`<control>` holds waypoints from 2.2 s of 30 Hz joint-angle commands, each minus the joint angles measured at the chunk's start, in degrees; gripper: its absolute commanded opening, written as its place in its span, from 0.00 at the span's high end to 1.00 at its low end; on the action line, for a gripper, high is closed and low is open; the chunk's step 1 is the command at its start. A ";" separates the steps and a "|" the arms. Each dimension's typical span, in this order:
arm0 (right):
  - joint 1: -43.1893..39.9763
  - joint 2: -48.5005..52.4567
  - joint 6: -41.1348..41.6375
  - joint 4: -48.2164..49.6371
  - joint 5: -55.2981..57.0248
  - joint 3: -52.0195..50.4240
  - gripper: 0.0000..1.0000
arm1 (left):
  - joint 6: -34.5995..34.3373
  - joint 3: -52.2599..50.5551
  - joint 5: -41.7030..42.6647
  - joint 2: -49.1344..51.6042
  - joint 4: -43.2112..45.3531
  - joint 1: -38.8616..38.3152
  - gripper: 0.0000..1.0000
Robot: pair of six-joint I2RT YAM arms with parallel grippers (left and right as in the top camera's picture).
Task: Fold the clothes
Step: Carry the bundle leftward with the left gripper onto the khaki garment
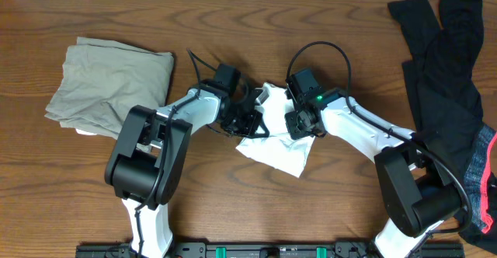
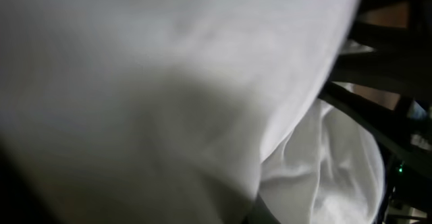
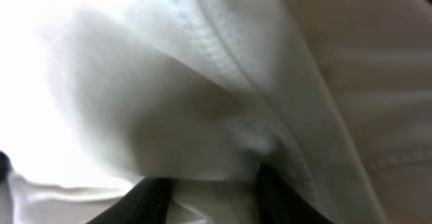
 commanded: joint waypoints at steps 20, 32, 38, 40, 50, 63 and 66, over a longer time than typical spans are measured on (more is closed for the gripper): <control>-8.94 -37.62 -2.49 -20.00 2.01 4.94 0.53 | -0.61 16.92 -49.57 -14.29 -18.69 19.19 0.94; -9.01 -35.69 -2.45 -22.29 1.95 4.85 0.53 | -1.42 19.71 -49.72 -14.34 -16.94 35.56 0.94; -9.01 -35.60 -2.47 -22.25 1.81 4.85 0.53 | -3.23 19.71 -43.71 -14.21 -16.13 42.84 0.93; -9.01 -35.60 -2.47 -22.25 1.81 4.85 0.53 | -3.52 19.69 -43.21 -14.21 -16.17 44.30 0.93; -9.01 -35.60 -2.47 -22.23 1.81 4.85 0.53 | -5.70 19.69 -34.21 -14.23 -15.10 46.77 0.94; -9.01 -35.60 -2.47 -22.49 1.81 4.85 0.52 | -2.73 19.74 -27.85 -19.43 -6.99 46.80 0.94; -9.01 -35.60 -2.47 -22.45 1.84 4.85 0.52 | -2.71 19.74 -27.85 -20.83 -5.35 46.80 0.94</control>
